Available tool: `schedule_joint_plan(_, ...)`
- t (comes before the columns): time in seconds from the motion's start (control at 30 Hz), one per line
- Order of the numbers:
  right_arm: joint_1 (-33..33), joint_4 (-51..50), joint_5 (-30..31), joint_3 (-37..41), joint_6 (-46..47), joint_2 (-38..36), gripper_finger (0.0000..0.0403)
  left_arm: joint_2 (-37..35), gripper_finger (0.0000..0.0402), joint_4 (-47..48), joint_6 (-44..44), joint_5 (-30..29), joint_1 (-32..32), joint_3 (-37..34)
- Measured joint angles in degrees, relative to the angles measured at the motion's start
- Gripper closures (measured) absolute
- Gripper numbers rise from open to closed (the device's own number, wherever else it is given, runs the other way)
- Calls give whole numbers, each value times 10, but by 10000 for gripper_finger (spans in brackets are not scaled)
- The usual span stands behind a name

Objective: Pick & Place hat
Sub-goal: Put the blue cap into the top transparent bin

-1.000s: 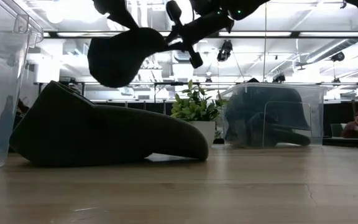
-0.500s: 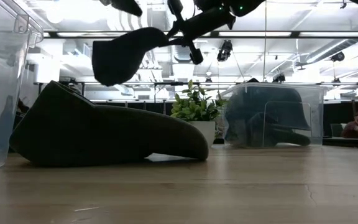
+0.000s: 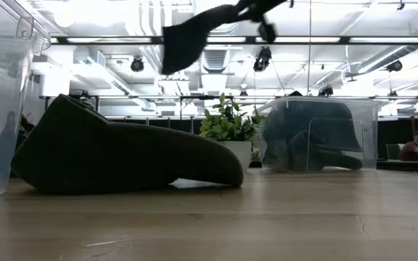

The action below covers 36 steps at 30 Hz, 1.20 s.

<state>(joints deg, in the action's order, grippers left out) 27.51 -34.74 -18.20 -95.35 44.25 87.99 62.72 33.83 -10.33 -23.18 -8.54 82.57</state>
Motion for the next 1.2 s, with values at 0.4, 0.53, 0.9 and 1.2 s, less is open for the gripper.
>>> schedule_joint_plan(0.4, 20, -247, 106, 0, -25, -169, 391, 2, 283, -4, 1, 0, -1, -3)
schedule_joint_plan(0.53, 22, -328, 122, 0, -20, -201, 391, 2, 283, -7, 2, 0, -2, -3)
schedule_joint_plan(0.9, 26, -413, 209, 21, -43, -211, 391, 2, 283, -11, 19, 0, -2, -4)
schedule_joint_plan(1.2, 26, -399, 203, 62, -88, -204, 391, 7, 283, -10, 26, 0, -2, -4)
